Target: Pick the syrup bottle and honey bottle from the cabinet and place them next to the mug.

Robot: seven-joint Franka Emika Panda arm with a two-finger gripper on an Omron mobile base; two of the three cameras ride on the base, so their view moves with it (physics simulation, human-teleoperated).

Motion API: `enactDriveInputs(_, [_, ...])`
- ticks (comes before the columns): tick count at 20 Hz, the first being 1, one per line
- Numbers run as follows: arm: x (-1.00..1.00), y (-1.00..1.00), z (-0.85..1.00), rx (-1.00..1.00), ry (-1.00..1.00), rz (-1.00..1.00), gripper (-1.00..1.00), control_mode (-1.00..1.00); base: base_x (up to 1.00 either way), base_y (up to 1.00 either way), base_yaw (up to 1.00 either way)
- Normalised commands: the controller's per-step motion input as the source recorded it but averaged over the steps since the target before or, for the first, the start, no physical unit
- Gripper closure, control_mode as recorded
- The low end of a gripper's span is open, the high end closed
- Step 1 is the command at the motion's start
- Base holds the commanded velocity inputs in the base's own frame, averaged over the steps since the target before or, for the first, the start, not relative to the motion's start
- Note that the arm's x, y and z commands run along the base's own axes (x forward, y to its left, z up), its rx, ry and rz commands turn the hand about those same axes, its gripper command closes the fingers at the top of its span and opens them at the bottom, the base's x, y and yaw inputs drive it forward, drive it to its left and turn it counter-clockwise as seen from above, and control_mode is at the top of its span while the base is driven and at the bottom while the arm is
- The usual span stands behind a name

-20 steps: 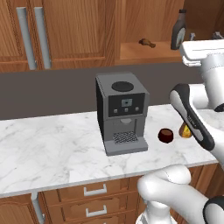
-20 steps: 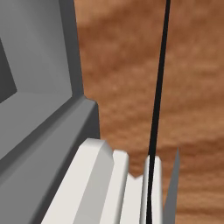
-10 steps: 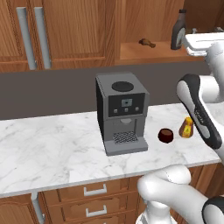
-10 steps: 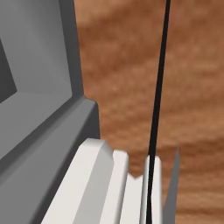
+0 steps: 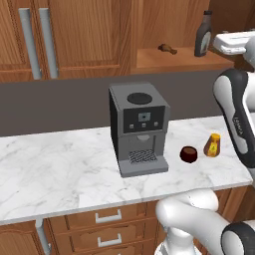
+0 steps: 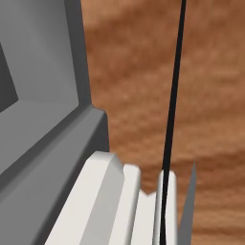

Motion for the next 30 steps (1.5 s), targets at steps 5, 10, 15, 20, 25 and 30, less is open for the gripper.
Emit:
enactDriveInputs(5, [0.57,0.0,-0.18,-0.01,0.05,-0.02,-1.0,-1.0,0.0,0.0,0.0])
enactDriveInputs(10, [0.22,0.0,-0.04,0.0,0.0,0.0,-1.0,-1.0,0.0,0.0,0.0])
enactDriveInputs(15, [0.62,0.0,-0.05,-0.03,0.0,-0.11,-1.0,-1.0,0.0,0.0,0.0])
enactDriveInputs(20, [0.51,0.0,-0.04,-0.02,0.01,-0.19,-1.0,-1.0,0.0,0.0,0.0])
enactDriveInputs(25, [0.1,0.0,0.0,0.0,0.0,-0.05,-1.0,-1.0,0.0,0.0,0.0])
enactDriveInputs(30, [0.26,0.0,0.0,0.0,0.0,0.0,-1.0,-1.0,0.0,0.0,0.0])
